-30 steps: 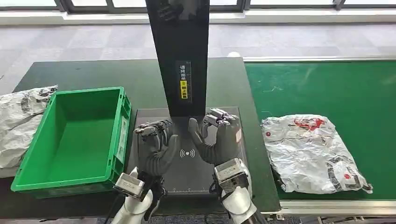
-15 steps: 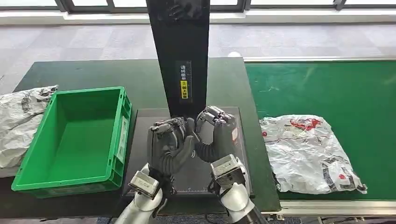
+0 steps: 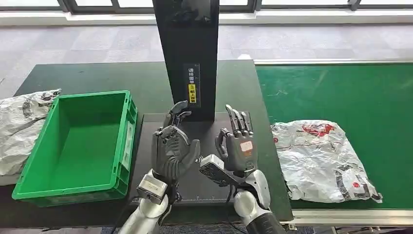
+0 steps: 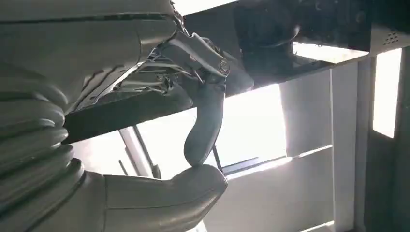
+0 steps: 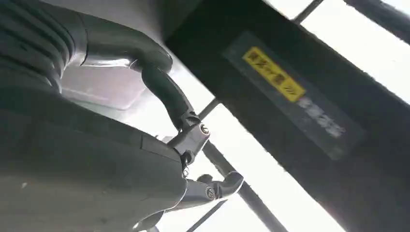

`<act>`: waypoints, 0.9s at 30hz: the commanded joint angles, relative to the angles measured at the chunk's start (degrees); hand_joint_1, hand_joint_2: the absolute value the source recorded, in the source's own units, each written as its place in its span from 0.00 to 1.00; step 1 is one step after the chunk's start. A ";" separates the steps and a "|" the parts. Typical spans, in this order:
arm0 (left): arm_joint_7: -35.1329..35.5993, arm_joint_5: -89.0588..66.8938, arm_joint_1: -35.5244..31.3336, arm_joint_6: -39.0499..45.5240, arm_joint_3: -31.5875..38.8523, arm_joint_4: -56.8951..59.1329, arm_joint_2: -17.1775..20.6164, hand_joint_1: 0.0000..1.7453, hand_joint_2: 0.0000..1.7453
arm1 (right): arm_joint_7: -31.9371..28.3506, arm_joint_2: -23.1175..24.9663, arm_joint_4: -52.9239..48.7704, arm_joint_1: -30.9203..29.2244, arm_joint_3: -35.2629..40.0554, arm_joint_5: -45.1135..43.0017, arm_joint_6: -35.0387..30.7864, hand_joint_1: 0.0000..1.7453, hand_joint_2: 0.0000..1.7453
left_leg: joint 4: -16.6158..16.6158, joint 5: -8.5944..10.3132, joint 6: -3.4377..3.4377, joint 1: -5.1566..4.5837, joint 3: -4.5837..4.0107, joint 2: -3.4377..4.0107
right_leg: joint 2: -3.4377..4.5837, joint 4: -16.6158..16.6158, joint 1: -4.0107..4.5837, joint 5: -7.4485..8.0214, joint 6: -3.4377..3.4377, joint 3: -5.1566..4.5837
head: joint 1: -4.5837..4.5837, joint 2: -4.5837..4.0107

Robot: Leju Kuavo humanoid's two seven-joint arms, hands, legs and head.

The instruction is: Moved the parcel from conveyor to table for the left to box.

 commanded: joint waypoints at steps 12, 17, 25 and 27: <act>-1.20 1.01 0.36 2.30 -0.20 3.88 -0.04 0.00 1.00 | 6.27 -2.04 8.34 -5.60 -61.97 34.28 -4.06 0.00 1.00 | -0.13 0.05 0.15 -0.12 0.14 -0.13 | -0.67 -0.22 -0.03 -0.01 -0.04 0.31 | 0.00 0.00; -1.20 1.15 0.55 2.64 -0.65 3.87 0.10 0.00 1.00 | 4.47 -2.39 13.75 -7.55 -65.15 31.40 -4.06 0.00 1.00 | -0.09 -0.02 0.13 -0.15 0.12 0.20 | -0.31 -0.13 -0.04 0.02 -0.05 0.15 | 0.00 0.00; -1.20 0.66 0.69 2.73 -1.23 3.95 0.01 0.00 1.00 | 1.72 -6.76 26.29 -10.13 -66.82 23.87 -4.06 0.00 1.00 | -0.06 0.00 0.14 -0.11 0.07 0.16 | -0.25 -0.11 -0.03 0.03 0.00 0.11 | 0.00 0.00; -1.20 0.78 0.63 3.09 -1.52 4.04 0.21 0.00 1.00 | 0.96 -8.68 31.83 -11.27 -66.51 20.57 -1.52 0.00 1.00 | -0.14 0.01 0.21 -0.12 0.15 0.31 | -0.31 -0.21 -0.02 0.06 -0.03 0.19 | 0.00 0.00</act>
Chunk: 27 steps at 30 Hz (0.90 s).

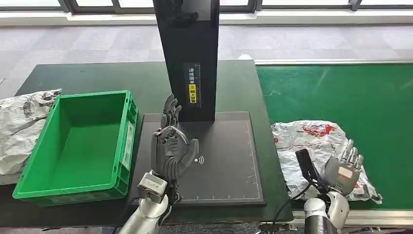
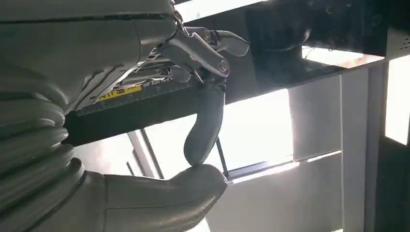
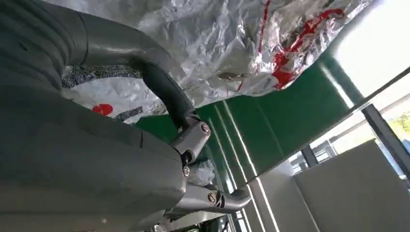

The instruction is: Moved the parcel from conveyor to table for the left to box.

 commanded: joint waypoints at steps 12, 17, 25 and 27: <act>-1.20 -0.89 0.54 1.18 0.37 3.25 0.83 0.00 1.00 | -7.01 -5.89 28.26 -8.98 -1.86 -15.17 26.12 0.00 1.00 | -0.05 -0.01 0.03 -0.03 0.10 0.24 | -0.02 -0.04 0.03 0.02 -0.05 0.05 | 0.00 0.00; -1.20 -1.01 0.70 1.12 0.61 3.15 0.89 0.00 1.00 | -5.87 -5.98 28.70 -9.11 -1.16 -14.62 26.58 0.00 1.00 | -0.06 -0.01 0.06 -0.04 0.10 0.24 | -0.07 -0.04 0.03 0.01 -0.04 0.08 | 0.00 0.00; -1.20 -1.55 1.77 1.36 1.50 2.18 1.25 0.00 1.00 | -3.91 -5.85 29.84 -8.93 1.25 -13.30 28.98 1.00 1.00 | -0.10 -0.01 0.05 -0.04 0.17 0.32 | -0.06 -0.08 0.04 0.03 -0.07 0.14 | 0.00 0.00; -1.20 -1.83 2.15 1.57 1.80 1.93 1.30 0.00 1.00 | -3.59 -5.63 30.05 -9.40 1.70 -13.16 29.03 1.00 1.00 | -0.14 0.01 0.06 -0.04 0.21 0.42 | -0.12 -0.11 0.06 0.05 -0.11 0.17 | 0.00 0.00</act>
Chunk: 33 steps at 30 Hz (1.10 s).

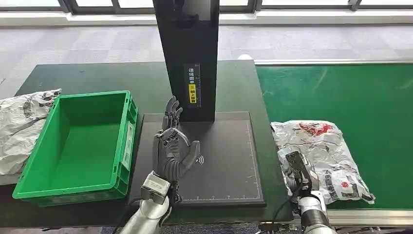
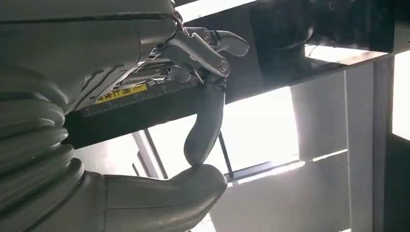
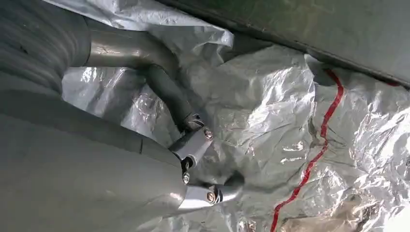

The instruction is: Moved the parcel from conveyor to table for the left to box.

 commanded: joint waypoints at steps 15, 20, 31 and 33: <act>-1.20 -1.91 2.63 0.47 2.73 0.19 0.62 0.00 1.00 | -4.67 0.69 3.83 -2.49 4.46 -2.51 -0.52 1.00 1.00 | -0.05 -0.02 0.05 -0.01 0.12 0.27 | -0.05 -0.04 0.04 0.02 -0.06 0.08 | 0.00 0.00; -1.20 -1.94 2.64 0.44 2.80 0.15 0.56 0.00 1.00 | -5.46 1.05 3.42 -2.42 4.84 -2.62 -0.81 1.00 1.00 | -0.09 -0.01 0.06 -0.01 0.14 0.34 | -0.10 -0.07 0.06 0.03 -0.09 0.09 | 0.00 0.00; -1.20 -2.37 2.02 -1.02 3.30 0.70 0.01 0.00 1.00 | -8.92 5.05 -27.84 12.54 27.21 -26.35 -0.52 1.00 1.00 | -0.07 -0.03 0.05 -0.06 0.07 0.25 | -0.15 0.01 0.00 -0.04 -0.09 -0.01 | 0.00 0.00; -1.20 -2.37 2.02 -1.02 3.30 0.70 0.01 0.00 1.00 | -8.92 5.05 -27.84 12.54 27.21 -26.35 -0.52 1.00 1.00 | -0.08 -0.04 0.04 -0.04 0.06 0.36 | -0.01 0.01 0.02 -0.01 -0.09 -0.07 | 0.00 0.00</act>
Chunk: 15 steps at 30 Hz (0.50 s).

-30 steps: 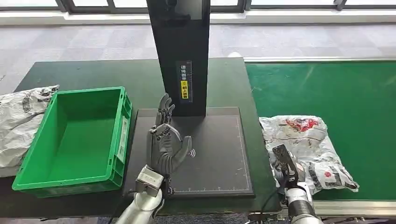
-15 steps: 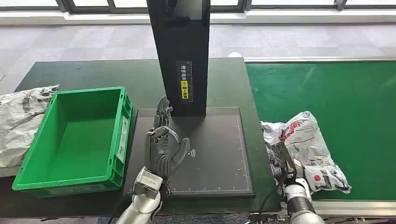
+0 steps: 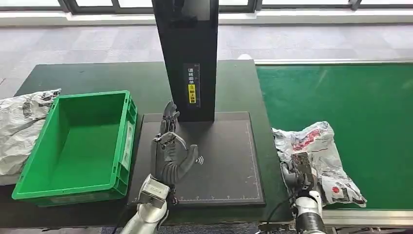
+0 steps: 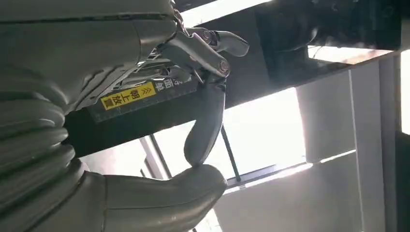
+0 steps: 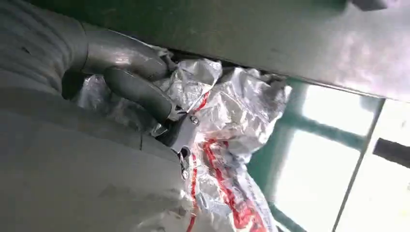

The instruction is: Moved the parcel from conveyor to table for the left to box.

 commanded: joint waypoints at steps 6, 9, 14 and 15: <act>-1.20 -0.16 0.31 -0.76 2.21 1.79 -0.23 0.00 1.00 | 0.20 1.75 -15.10 5.58 13.60 -2.21 -0.28 1.00 1.00 | -0.04 -0.02 0.07 -0.04 0.04 0.31 | -0.11 -0.04 0.01 0.02 -0.05 0.01 | 0.00 0.00; -1.20 -0.16 0.31 -0.76 2.21 1.79 -0.23 0.00 1.00 | 0.20 1.75 -15.10 5.58 13.60 -2.21 -0.28 1.00 1.00 | -0.09 0.00 0.09 -0.04 0.06 0.39 | -0.17 -0.08 0.01 0.03 -0.08 0.04 | 0.00 0.00; -1.20 -0.16 0.31 -0.76 2.21 1.79 -0.23 0.00 1.00 | 0.20 1.75 -15.10 5.58 13.60 -2.21 -0.28 1.00 1.00 | -0.08 -0.02 0.07 -0.06 0.09 0.30 | -0.14 -0.04 -0.02 -0.01 -0.08 0.06 | 0.00 0.00; -1.20 -0.06 0.10 -0.64 1.90 2.03 -0.14 0.00 1.00 | 0.20 1.75 -19.25 7.28 15.80 -3.33 -3.01 1.00 1.00 | -0.08 -0.03 0.08 -0.03 0.10 0.37 | -0.16 -0.07 0.03 0.00 -0.10 0.08 | 0.00 0.00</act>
